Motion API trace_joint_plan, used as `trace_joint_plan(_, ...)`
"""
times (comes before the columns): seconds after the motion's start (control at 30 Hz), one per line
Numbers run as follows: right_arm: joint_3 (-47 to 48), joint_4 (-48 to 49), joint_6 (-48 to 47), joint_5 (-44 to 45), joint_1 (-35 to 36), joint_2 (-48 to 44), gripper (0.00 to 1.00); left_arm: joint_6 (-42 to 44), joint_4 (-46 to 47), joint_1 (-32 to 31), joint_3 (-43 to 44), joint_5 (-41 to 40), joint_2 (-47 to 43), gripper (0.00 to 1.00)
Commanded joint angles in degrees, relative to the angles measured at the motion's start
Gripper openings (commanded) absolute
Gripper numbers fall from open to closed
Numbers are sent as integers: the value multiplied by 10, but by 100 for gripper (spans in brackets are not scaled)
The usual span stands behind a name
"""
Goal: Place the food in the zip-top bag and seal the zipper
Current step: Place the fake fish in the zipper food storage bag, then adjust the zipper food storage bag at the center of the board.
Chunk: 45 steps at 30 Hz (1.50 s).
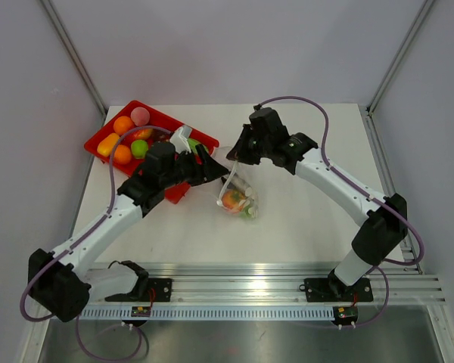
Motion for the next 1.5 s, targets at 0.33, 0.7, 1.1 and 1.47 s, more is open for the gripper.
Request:
trace_joint_plan(0.33, -4, 26, 7, 8, 7, -37, 11, 148, -207, 5, 77, -164, -74, 53)
trace_joint_plan(0.7, -8, 0, -7, 23, 7, -49, 11, 121, -198, 5, 33, -168, -16, 58)
trace_joint_plan(1.1, 9, -44, -45, 37, 7, -34, 11, 143, -106, 5, 18, -66, -88, 56)
trace_joint_plan(1.47, 12, -43, -48, 35, 7, -28, 11, 168, -227, 5, 58, -193, -74, 78)
